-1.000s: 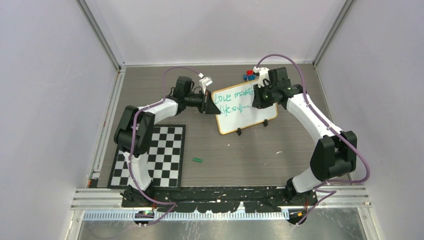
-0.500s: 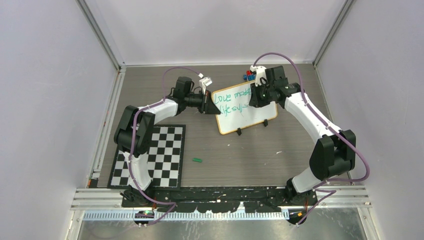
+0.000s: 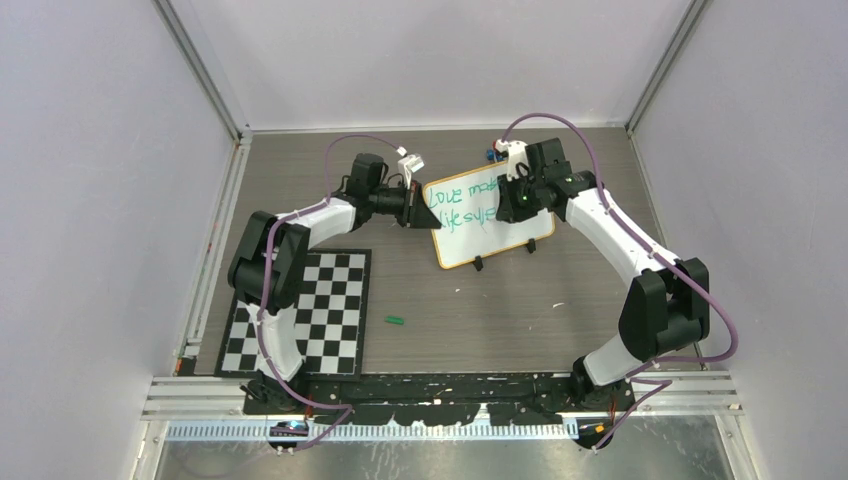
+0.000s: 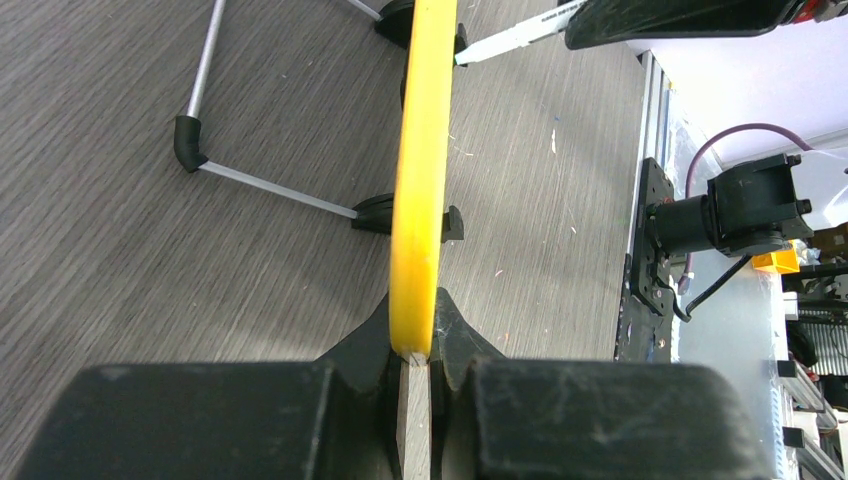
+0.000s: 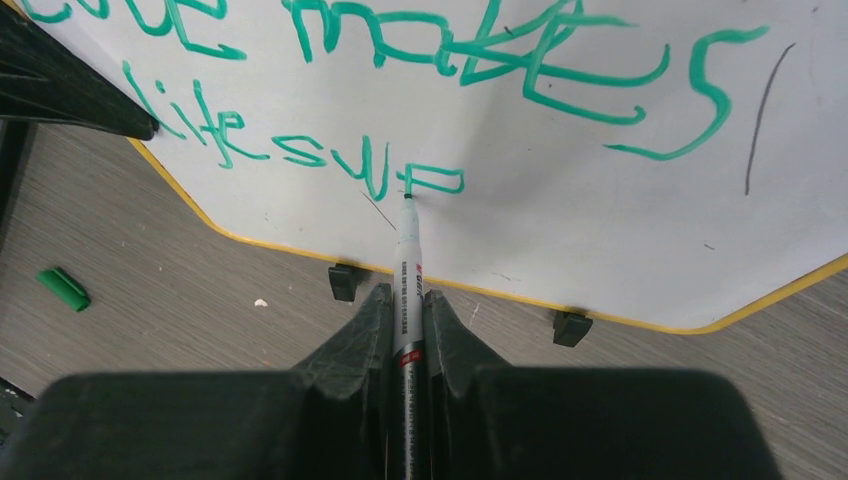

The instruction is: Write a sentence on the whiteboard

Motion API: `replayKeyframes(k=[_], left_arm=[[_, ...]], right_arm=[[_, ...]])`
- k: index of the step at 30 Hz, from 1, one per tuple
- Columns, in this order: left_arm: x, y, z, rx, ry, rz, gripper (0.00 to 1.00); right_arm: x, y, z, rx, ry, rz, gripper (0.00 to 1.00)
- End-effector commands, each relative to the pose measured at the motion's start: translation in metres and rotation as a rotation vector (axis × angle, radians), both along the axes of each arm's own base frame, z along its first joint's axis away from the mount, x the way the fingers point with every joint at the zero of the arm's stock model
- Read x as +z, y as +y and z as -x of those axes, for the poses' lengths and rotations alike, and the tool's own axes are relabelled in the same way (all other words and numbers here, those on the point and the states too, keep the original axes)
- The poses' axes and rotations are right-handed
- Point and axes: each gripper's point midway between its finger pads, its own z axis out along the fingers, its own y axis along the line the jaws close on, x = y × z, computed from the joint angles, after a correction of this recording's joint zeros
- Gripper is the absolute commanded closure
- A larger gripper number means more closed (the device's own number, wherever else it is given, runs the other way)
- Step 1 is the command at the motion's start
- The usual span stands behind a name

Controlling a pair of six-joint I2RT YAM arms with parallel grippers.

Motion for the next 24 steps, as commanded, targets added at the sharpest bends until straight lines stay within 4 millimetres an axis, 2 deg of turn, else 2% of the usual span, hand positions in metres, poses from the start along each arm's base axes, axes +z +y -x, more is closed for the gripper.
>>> replayKeyframes(k=[1, 10, 18, 24], left_arm=[[0.016, -0.003, 0.002, -0.018, -0.042, 0.029, 1.00], [0.016, -0.003, 0.002, -0.018, -0.042, 0.030, 1.00], [0.017, -0.004, 0.001, -0.018, -0.042, 0.033, 1.00], [0.017, -0.004, 0.002, -0.020, -0.044, 0.034, 1.00]], right_arm=[[0.009, -0.003, -0.004, -0.002, -0.059, 0.011, 1.00], [0.020, -0.023, -0.014, -0.050, -0.086, 0.026, 1.00], [0.032, -0.016, -0.007, -0.017, -0.091, -0.018, 1.00], [0.038, -0.022, -0.012, -0.036, -0.107, -0.023, 1.00]])
